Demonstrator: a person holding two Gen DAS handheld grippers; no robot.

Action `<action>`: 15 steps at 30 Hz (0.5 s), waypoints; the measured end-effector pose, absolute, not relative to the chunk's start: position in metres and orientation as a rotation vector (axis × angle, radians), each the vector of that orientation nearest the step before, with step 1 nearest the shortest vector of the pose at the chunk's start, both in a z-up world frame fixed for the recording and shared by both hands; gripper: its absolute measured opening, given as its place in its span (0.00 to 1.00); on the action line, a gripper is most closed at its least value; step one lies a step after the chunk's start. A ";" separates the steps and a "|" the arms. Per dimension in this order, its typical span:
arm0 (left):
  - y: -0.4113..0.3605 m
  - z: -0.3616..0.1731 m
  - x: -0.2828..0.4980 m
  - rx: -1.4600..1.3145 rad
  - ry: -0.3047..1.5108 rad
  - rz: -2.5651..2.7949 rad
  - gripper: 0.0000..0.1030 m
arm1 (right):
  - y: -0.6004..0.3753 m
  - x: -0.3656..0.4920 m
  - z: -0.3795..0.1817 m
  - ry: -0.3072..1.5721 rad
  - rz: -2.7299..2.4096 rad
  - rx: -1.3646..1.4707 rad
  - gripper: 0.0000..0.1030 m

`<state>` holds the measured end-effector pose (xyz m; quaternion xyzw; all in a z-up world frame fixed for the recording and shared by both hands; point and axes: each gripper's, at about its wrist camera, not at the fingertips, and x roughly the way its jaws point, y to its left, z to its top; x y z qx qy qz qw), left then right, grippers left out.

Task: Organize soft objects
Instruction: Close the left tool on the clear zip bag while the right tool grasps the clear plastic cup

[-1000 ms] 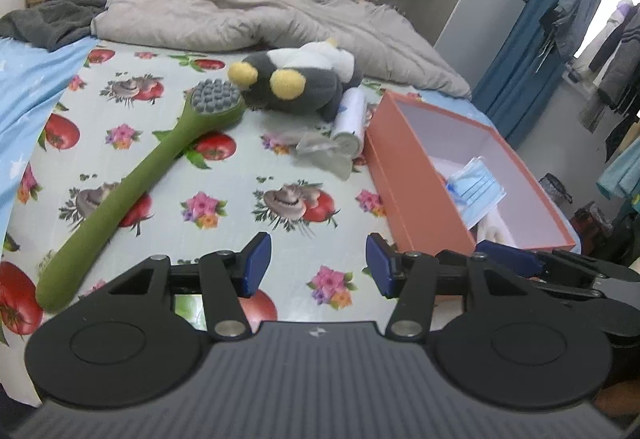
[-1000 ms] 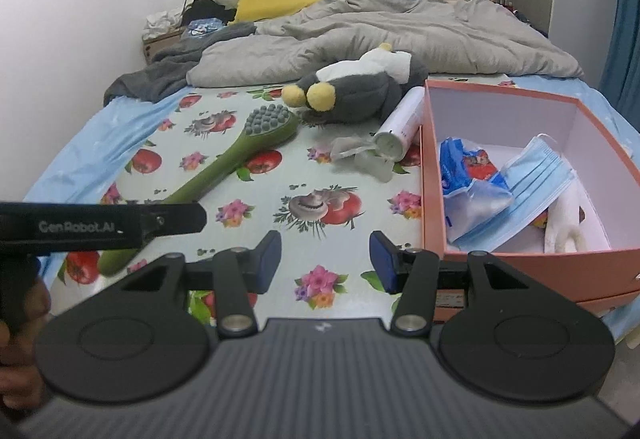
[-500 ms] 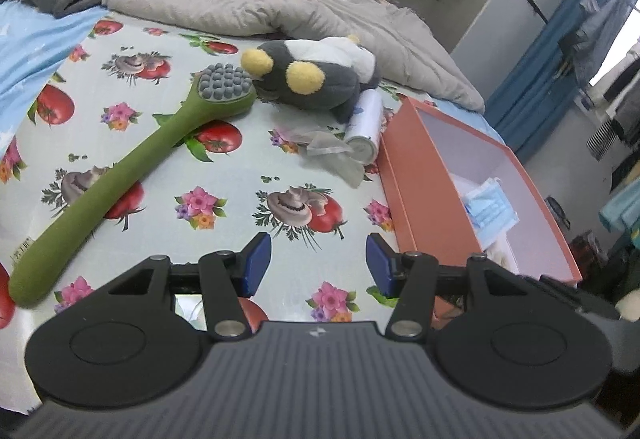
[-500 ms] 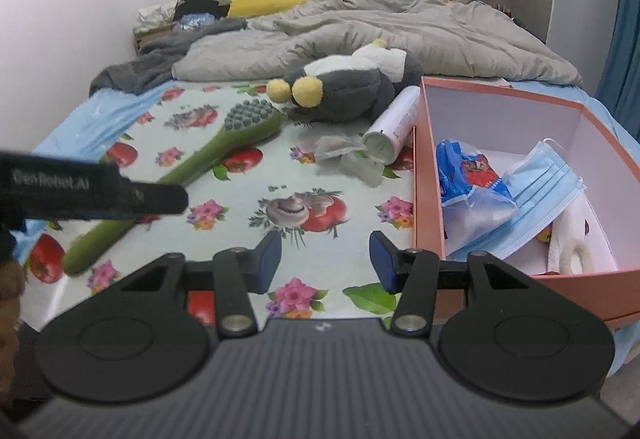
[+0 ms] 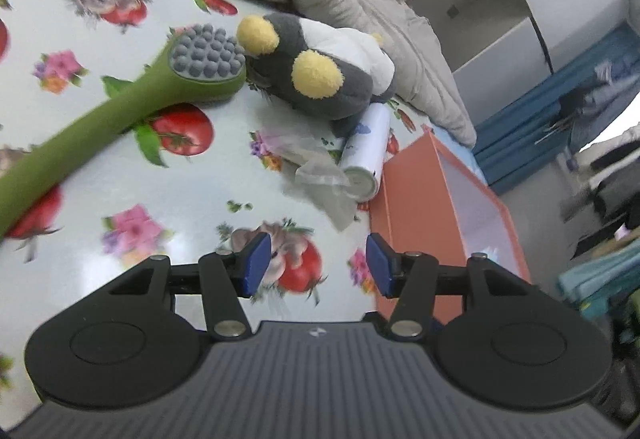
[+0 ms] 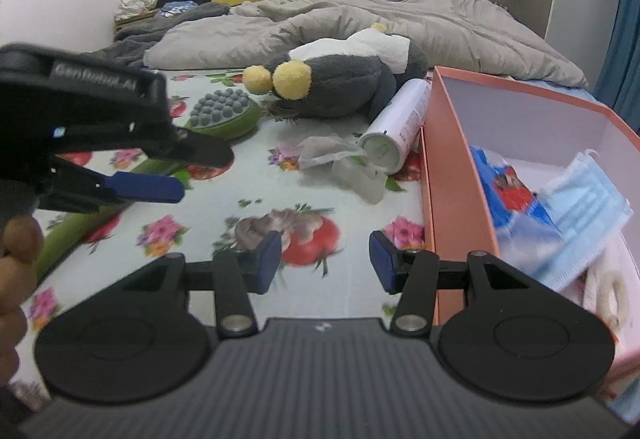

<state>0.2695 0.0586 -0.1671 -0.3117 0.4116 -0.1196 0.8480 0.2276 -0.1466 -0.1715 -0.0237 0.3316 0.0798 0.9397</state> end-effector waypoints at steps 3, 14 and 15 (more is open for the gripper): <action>0.061 -0.179 0.296 -0.720 0.883 -0.273 0.60 | -0.146 0.251 -0.179 0.687 0.143 -0.040 0.50; 0.055 -0.222 0.381 -0.790 0.958 -0.308 0.63 | -0.141 0.314 -0.210 0.725 0.012 -0.035 0.50; 0.055 -0.227 0.388 -0.813 0.968 -0.312 0.63 | -0.141 0.319 -0.212 0.728 -0.001 -0.029 0.50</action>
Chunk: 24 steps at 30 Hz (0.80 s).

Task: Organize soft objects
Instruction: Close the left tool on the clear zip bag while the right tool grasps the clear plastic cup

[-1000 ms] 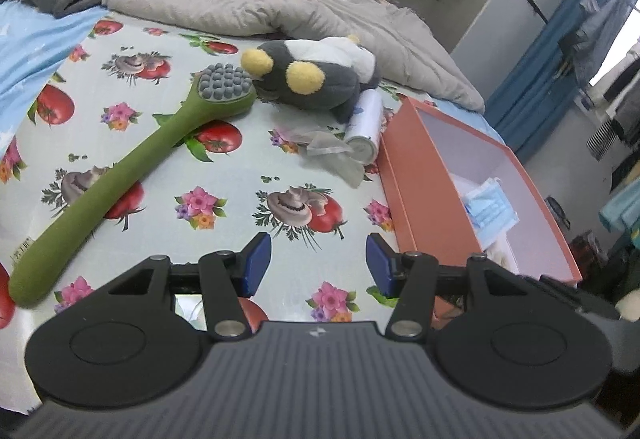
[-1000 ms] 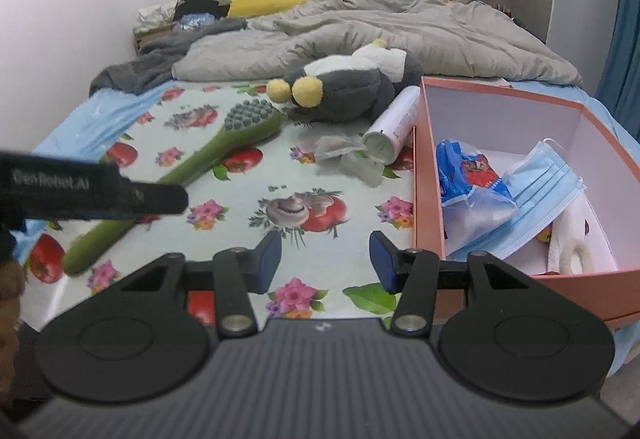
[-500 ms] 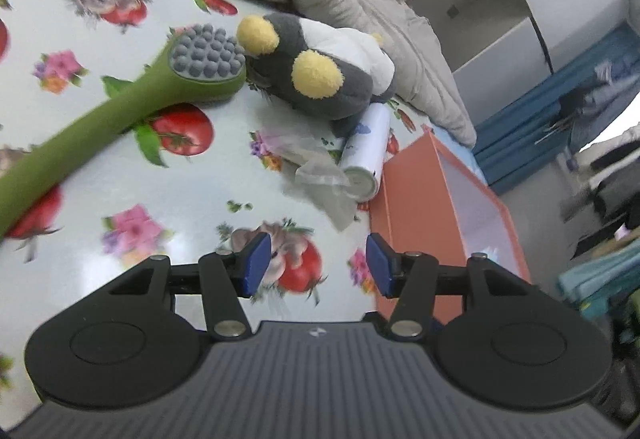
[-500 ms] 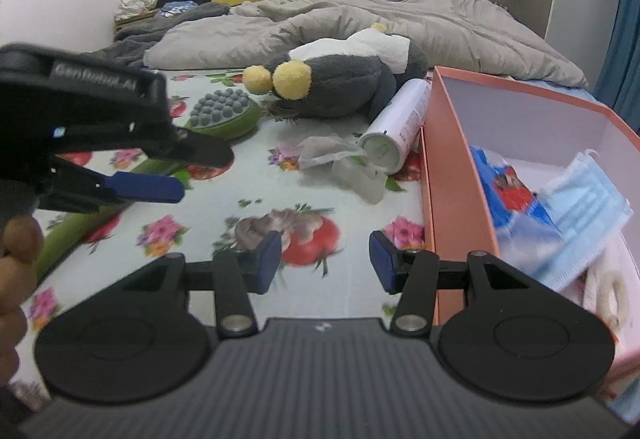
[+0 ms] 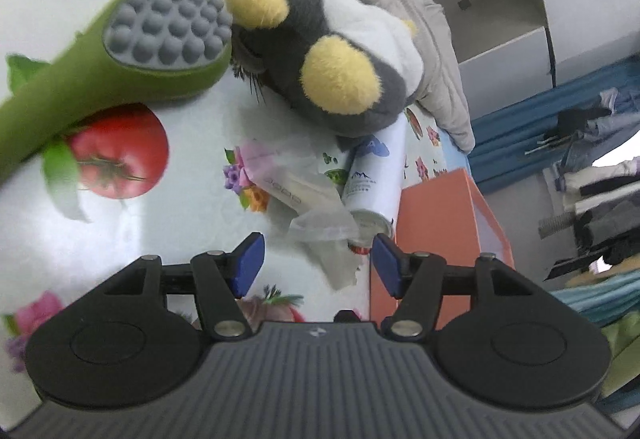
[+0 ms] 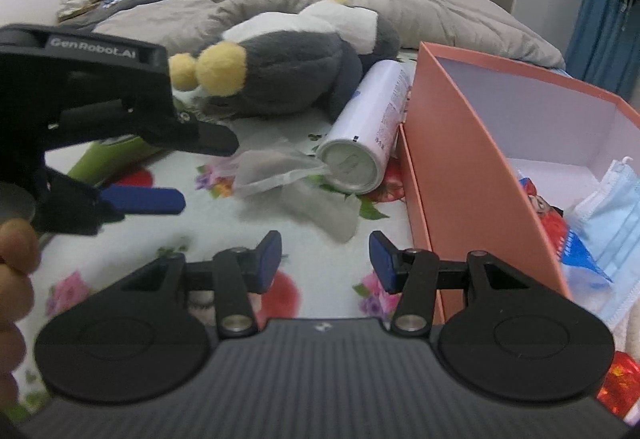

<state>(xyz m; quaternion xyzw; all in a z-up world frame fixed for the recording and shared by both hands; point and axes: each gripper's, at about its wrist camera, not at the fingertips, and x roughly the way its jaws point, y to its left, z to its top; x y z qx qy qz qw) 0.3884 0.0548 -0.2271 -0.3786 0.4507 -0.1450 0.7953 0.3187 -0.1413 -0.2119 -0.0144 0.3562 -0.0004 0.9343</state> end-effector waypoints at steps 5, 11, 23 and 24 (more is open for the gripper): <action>0.061 -0.254 0.415 -0.977 1.006 -0.319 0.63 | -0.139 0.338 -0.223 0.734 -0.055 -0.017 0.49; 0.064 -0.278 0.431 -1.144 1.040 -0.309 0.62 | -0.137 0.354 -0.233 0.745 -0.083 0.010 0.46; 0.054 -0.289 0.436 -1.154 1.059 -0.296 0.28 | -0.137 0.351 -0.236 0.751 -0.099 0.020 0.07; 0.053 -0.287 0.435 -1.143 1.055 -0.297 0.26 | -0.136 0.348 -0.235 0.751 -0.094 0.021 0.07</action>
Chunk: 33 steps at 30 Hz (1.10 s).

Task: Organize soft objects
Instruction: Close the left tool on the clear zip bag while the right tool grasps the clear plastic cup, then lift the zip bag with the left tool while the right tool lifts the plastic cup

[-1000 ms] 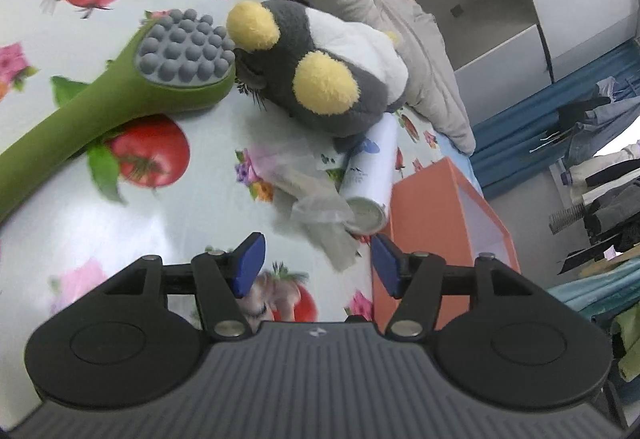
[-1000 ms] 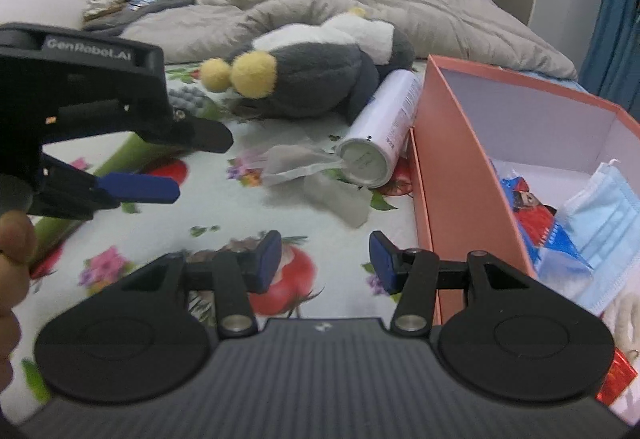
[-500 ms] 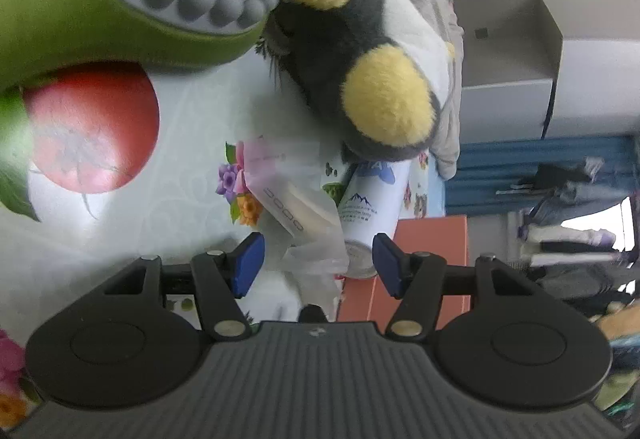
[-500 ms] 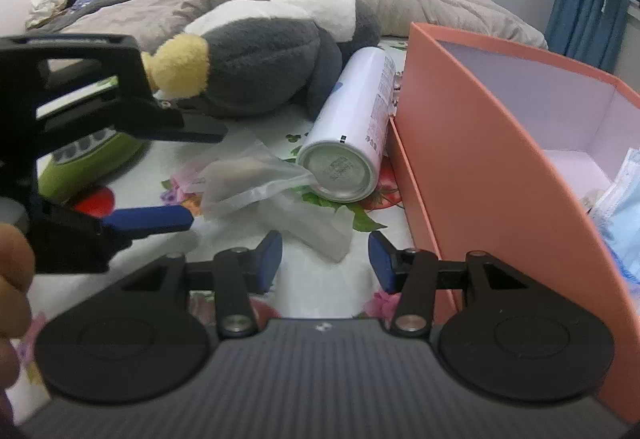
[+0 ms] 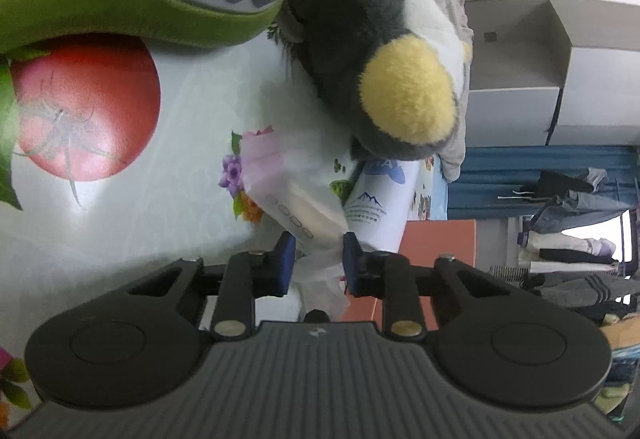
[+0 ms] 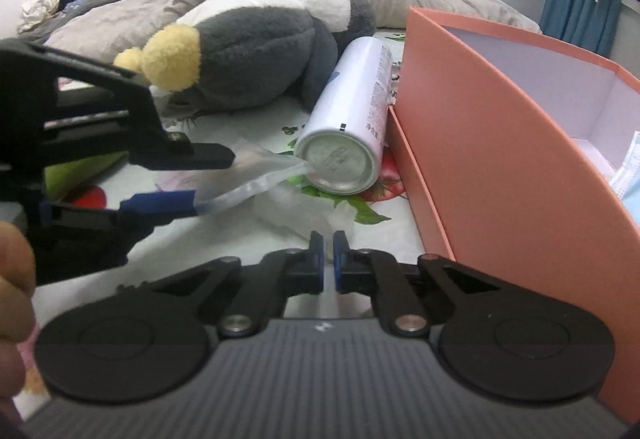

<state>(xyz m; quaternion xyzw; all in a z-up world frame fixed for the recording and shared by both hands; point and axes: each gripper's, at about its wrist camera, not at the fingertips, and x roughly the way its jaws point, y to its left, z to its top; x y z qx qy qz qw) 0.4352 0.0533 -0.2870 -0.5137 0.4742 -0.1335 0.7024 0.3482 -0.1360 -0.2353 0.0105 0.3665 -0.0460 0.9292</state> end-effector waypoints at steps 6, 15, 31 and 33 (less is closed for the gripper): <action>0.056 -0.265 0.418 -1.085 1.017 -0.282 0.21 | -0.134 0.330 -0.224 0.749 -0.066 0.016 0.05; 0.079 -0.236 0.365 -1.005 0.974 -0.271 0.21 | -0.127 0.286 -0.209 0.764 -0.012 -0.021 0.05; 0.092 -0.202 0.245 -0.745 0.988 -0.216 0.21 | -0.120 0.215 -0.183 0.790 0.107 -0.014 0.05; 0.088 -0.201 0.233 -0.727 0.990 -0.214 0.21 | -0.121 0.206 -0.181 0.792 0.116 -0.015 0.05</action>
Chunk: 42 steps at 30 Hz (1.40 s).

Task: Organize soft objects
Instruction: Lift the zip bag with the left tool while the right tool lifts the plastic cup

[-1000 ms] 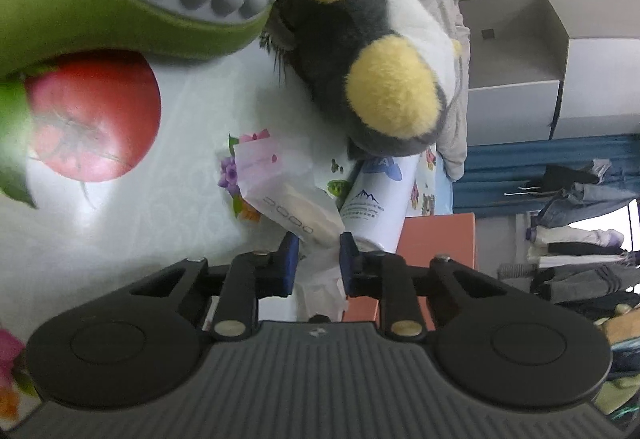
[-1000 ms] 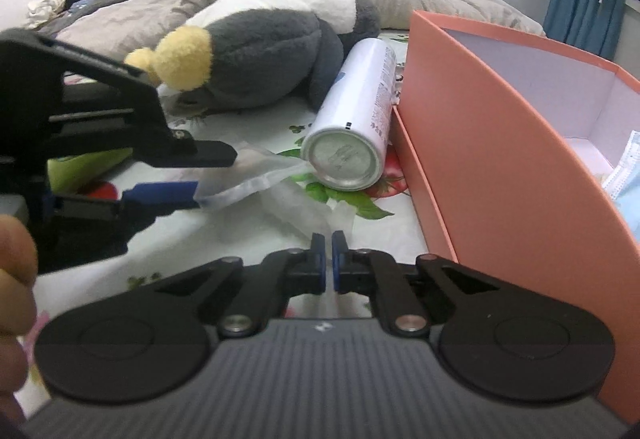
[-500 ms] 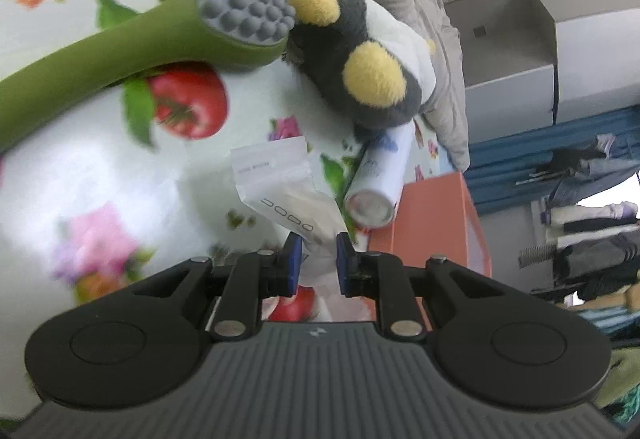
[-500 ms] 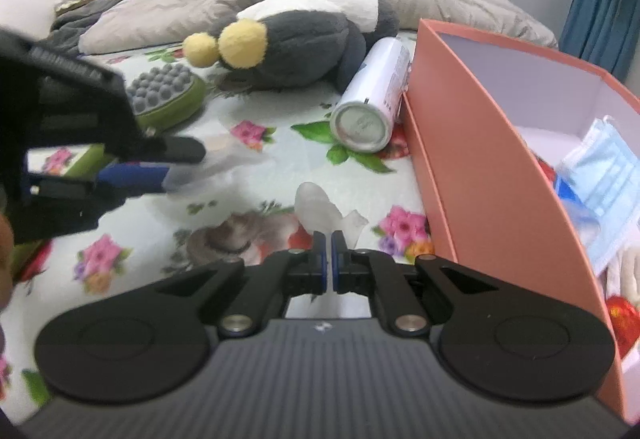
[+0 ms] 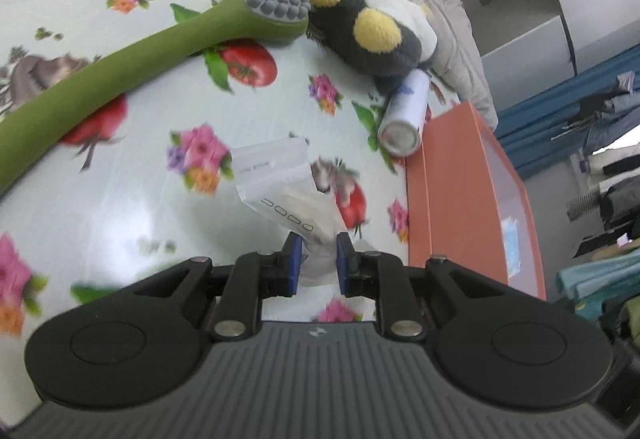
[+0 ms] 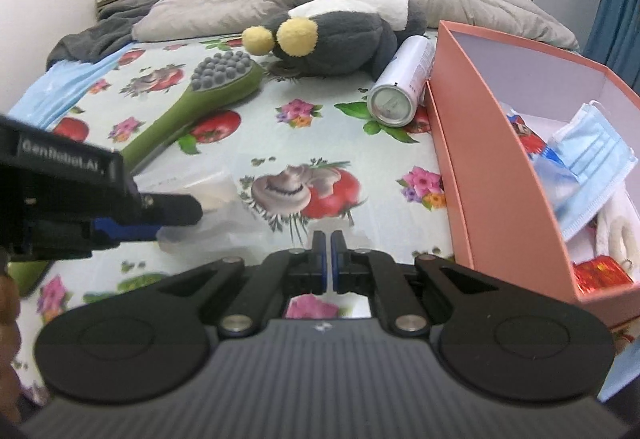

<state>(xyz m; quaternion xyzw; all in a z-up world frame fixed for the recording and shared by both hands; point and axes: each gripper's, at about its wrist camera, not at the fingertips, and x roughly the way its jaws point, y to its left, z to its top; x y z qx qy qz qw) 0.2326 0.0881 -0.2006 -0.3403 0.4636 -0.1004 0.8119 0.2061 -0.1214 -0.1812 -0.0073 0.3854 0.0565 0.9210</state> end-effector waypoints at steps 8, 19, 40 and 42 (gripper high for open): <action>0.073 -0.192 0.188 -0.646 1.006 -0.216 0.21 | -0.128 0.169 -0.174 0.834 0.201 0.005 0.05; 0.067 -0.187 0.170 -0.571 0.994 -0.202 0.21 | -0.138 0.175 -0.173 0.791 0.214 -0.021 0.09; 0.062 -0.183 0.167 -0.495 0.987 -0.175 0.21 | -0.135 0.234 -0.224 0.888 0.188 -0.083 0.45; 0.062 -0.183 0.167 -0.489 0.987 -0.173 0.21 | -0.134 0.236 -0.227 0.902 0.198 -0.079 0.43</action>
